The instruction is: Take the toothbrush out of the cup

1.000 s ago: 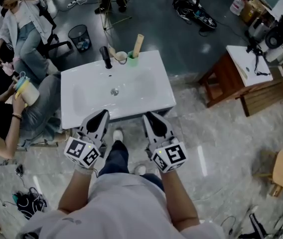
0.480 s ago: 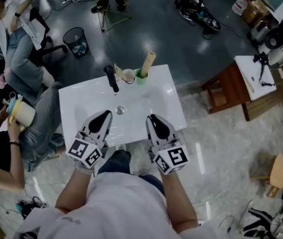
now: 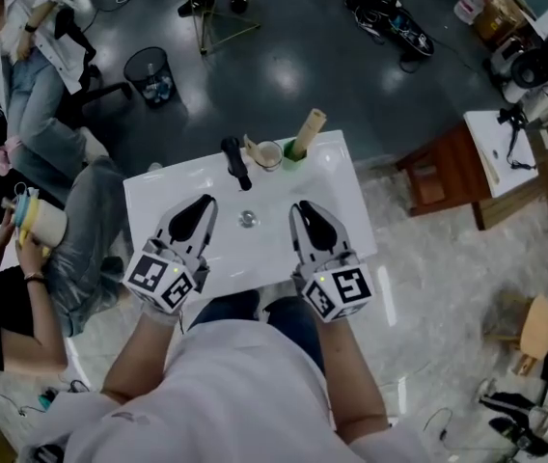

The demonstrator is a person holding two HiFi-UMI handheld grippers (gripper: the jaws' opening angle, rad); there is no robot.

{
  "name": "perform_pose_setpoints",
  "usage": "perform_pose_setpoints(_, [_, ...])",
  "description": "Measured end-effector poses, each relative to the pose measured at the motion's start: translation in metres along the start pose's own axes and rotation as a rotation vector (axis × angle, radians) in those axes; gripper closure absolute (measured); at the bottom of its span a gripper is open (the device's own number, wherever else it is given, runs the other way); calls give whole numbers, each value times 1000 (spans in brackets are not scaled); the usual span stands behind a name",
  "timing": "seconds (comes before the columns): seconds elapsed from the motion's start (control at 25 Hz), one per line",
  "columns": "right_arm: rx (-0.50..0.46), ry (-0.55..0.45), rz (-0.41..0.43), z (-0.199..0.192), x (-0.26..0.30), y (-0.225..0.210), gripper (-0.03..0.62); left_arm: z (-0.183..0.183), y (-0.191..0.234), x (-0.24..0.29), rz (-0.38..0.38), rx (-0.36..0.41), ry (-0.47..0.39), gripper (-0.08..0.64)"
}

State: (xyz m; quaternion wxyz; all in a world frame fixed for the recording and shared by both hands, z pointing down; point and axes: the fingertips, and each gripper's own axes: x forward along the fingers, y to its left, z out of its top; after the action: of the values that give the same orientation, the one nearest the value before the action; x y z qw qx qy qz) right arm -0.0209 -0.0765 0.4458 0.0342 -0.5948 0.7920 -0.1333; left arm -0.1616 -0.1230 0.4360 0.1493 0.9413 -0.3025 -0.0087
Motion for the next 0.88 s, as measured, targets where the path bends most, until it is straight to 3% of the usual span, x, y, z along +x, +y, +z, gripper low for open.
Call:
perform_pose_setpoints(0.48, [8,34,18,5,34,-35,545,8,1,10,57,-2,12,538])
perform_pose_setpoints(0.68, [8,77,34,3,52,-72,428,8,-2,23,122,-7,9,538])
perform_pose_setpoints(0.88, [-5,124,16,-5,72,-118,367,7,-2,30,200,-26,12,534])
